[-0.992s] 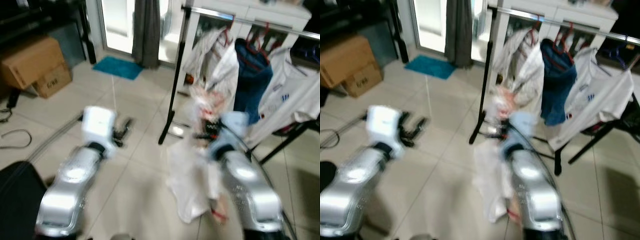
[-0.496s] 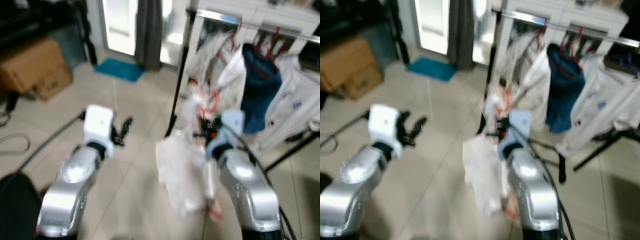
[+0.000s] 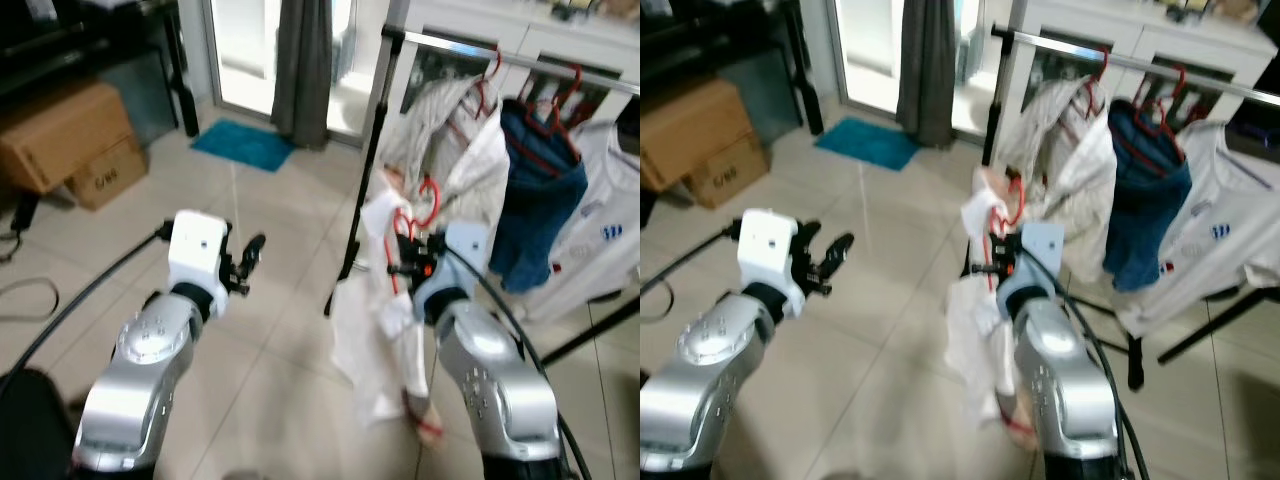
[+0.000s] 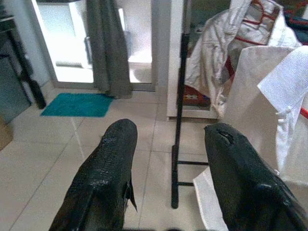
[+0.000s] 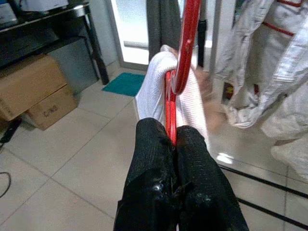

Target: Hang hanger

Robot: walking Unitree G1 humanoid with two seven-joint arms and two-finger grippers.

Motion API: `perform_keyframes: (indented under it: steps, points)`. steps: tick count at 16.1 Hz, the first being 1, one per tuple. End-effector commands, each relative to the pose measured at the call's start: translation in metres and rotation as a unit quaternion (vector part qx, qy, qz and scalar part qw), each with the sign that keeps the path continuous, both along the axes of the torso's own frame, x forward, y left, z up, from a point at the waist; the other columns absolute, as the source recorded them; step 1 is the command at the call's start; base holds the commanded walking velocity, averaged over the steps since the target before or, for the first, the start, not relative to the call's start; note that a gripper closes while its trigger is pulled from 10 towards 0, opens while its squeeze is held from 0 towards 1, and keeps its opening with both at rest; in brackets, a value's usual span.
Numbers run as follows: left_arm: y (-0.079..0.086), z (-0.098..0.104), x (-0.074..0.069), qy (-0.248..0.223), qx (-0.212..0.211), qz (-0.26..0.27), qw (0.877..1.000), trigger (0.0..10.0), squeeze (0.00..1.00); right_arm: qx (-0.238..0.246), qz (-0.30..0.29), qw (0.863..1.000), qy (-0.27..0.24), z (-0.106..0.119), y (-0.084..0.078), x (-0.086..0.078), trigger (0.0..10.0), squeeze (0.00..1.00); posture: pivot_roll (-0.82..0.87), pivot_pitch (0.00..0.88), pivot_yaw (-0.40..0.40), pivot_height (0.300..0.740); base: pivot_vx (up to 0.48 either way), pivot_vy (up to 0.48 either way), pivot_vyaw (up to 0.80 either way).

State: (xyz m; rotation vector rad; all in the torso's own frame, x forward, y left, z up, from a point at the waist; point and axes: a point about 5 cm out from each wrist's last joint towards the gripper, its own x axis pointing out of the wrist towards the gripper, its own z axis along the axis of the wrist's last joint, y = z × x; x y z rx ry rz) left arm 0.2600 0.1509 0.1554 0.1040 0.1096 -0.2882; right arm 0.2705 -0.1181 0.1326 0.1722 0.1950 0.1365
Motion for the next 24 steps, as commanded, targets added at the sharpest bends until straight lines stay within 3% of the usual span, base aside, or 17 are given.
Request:
perform_keyframes:
  steps: [1,7,24]
  points:
    - [-0.009,0.002,0.000,-0.005,-0.005,-0.016,1.000,10.0,0.00,-0.006,-0.015,1.000,-0.012,0.005,-0.009,0.001,10.0,0.00,0.09,0.039,-0.063,0.740,0.341,0.000,0.00]
    - [-0.010,0.002,0.000,-0.005,-0.005,-0.018,1.000,10.0,0.00,0.005,-0.013,1.000,0.001,0.003,-0.009,0.001,10.0,0.00,0.09,0.038,-0.063,0.740,0.341,0.000,0.00]
    - [-0.016,-0.003,-0.001,0.002,-0.004,-0.034,0.999,10.0,0.00,0.007,-0.027,0.999,0.022,-0.004,-0.020,-0.012,10.0,0.00,0.07,0.035,-0.058,0.740,0.340,0.000,-0.80]
